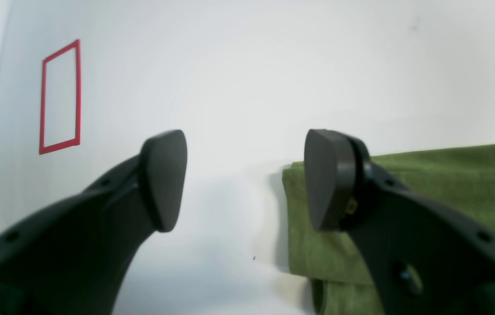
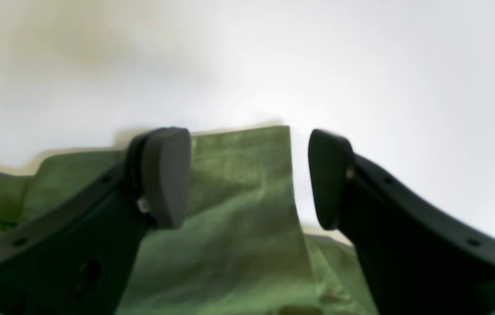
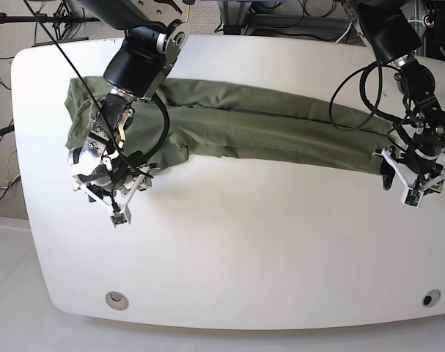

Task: Fold the T-shirt properly
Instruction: 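Open the right gripper and regrasp the folded shirt end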

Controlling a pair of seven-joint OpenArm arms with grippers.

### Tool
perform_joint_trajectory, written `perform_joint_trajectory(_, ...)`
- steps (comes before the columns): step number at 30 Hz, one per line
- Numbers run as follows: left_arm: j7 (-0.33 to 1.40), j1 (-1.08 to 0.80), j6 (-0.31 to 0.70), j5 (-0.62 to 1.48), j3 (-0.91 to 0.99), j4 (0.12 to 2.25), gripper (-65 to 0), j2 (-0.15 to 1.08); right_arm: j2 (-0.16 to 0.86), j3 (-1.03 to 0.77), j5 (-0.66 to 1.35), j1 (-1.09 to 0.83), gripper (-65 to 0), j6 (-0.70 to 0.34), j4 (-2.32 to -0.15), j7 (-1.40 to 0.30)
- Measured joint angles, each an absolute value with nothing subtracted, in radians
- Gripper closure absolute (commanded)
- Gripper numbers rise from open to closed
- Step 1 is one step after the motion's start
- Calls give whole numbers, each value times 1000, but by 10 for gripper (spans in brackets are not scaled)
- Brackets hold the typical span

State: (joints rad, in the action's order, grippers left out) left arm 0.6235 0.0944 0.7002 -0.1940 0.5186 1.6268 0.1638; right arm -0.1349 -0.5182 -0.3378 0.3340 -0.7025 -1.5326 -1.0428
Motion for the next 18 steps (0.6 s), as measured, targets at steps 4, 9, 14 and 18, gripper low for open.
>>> perform_joint_trajectory(4,624,94,700,-195,517,1626,-400,165,-120,-518,-334,336,-403,-702,-1496,-994)
perform_joint_trajectory(9,620,95,700,-195,517,1626,-400,172,-93,-552,-332,335,-403,-702,-1460,-969)
perform_joint_trajectory(14,624,94,701,-196,519,1625,-400,173,-64,-604,-335,334,-403,-699,-1402,-966)
perform_joint_trajectory(18,620,94,700,-194,517,1625,-400,170,-43,-632,-340,332,-404,-697,-1372,-943)
